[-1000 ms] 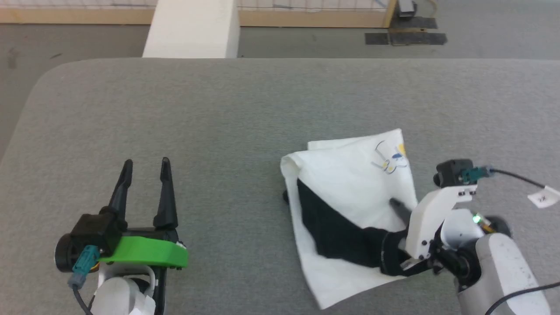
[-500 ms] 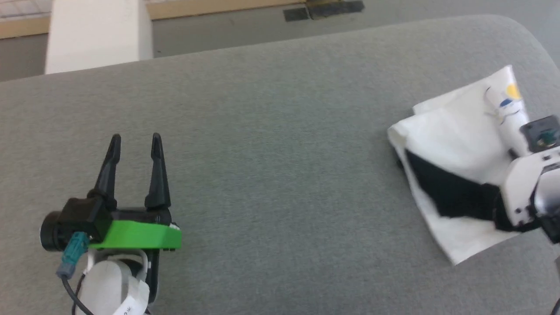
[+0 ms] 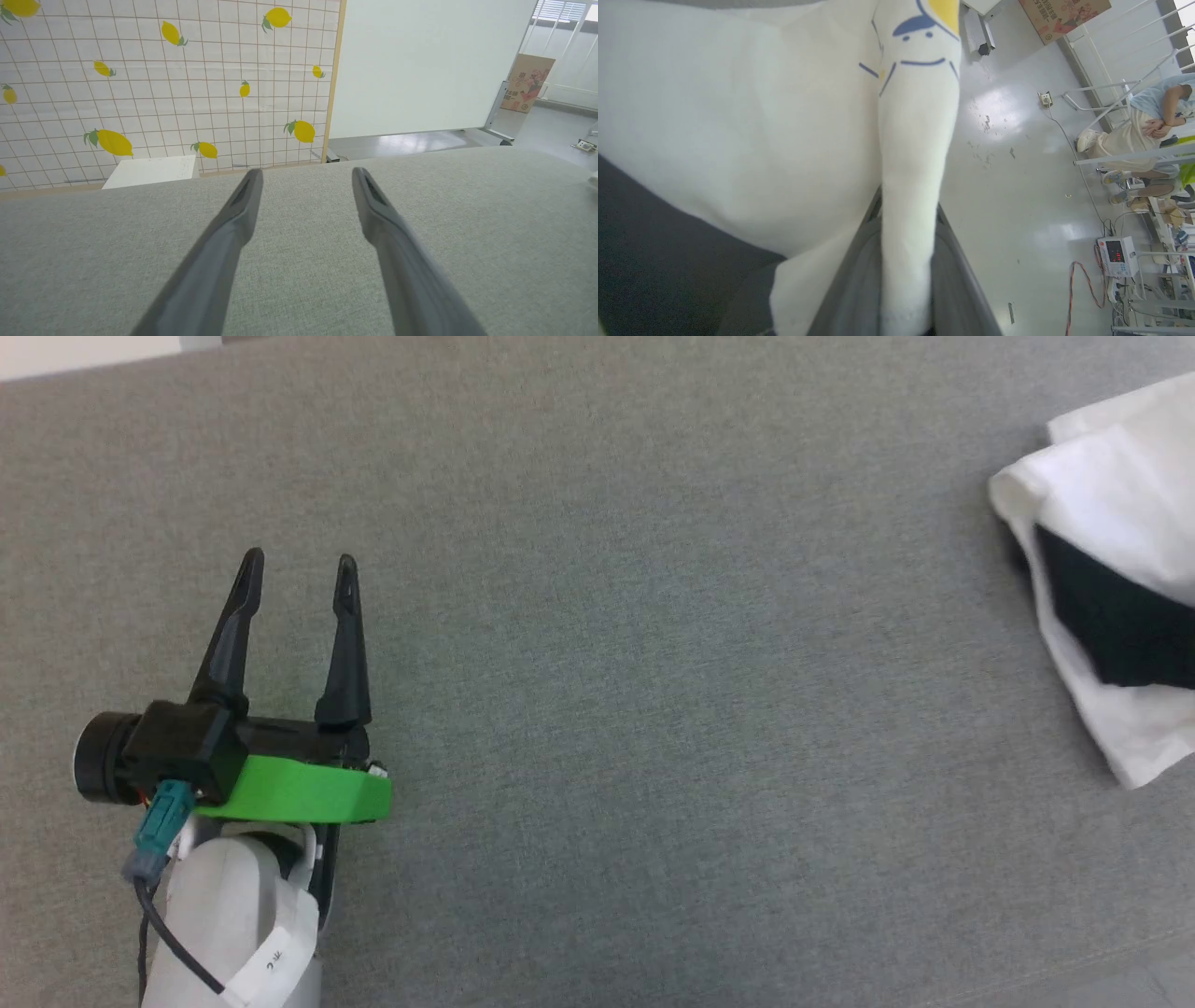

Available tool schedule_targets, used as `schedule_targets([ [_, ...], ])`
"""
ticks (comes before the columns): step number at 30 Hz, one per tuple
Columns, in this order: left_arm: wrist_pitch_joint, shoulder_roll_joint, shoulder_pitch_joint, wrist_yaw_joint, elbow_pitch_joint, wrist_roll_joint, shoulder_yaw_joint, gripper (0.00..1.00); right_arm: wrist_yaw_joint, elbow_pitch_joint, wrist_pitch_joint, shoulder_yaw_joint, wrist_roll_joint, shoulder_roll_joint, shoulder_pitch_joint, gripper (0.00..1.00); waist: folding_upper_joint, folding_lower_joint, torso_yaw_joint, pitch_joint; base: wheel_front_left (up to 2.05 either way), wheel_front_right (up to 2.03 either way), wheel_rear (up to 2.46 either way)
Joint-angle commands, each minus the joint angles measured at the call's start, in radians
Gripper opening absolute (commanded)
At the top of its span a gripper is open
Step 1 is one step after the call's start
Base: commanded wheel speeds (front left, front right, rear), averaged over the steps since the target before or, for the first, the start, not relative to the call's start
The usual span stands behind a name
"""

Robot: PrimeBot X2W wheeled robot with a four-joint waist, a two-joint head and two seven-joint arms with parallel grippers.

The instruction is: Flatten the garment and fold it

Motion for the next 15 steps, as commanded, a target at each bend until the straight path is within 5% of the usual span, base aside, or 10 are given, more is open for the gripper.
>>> schedule_targets([
  [1, -0.004, 0.012, -0.021, -0.006, 0.003, 0.004, -0.002, 1.0, -0.002, 0.014, -0.024, -0.026, -0.023, 0.002, -0.021, 0.0, -0.0001, -0.0001, 0.024, 0.035, 0.0, 0.0, 0.0],
  [4, -0.004, 0.012, -0.023, -0.005, 0.01, 0.001, -0.005, 1.0, -0.002, 0.051, -0.06, -0.085, -0.057, 0.014, -0.031, 0.0, -0.0001, -0.0001, 0.044, 0.027, 0.0, 0.0, 0.0],
  [5, -0.004, 0.011, -0.021, -0.005, 0.014, -0.001, -0.006, 1.0, -0.002, 0.061, -0.079, -0.096, -0.071, 0.015, -0.03, 0.25, -0.0001, -0.0001, 0.052, 0.019, 0.0, 0.0, 0.0],
  [7, -0.004, 0.007, -0.014, -0.002, 0.02, -0.004, -0.005, 1.0, -0.002, 0.077, -0.103, -0.122, -0.086, 0.021, -0.03, 1.0, -0.0001, -0.0001, 0.063, -0.002, 0.0, 0.0, 0.0],
  [15, -0.004, -0.019, 0.045, 0.003, 0.046, -0.034, 0.007, 1.0, -0.002, 0.08, -0.204, -0.138, -0.055, 0.044, 0.02, 1.0, -0.0001, -0.0001, 0.106, -0.14, 0.0, 0.0, 0.0],
])
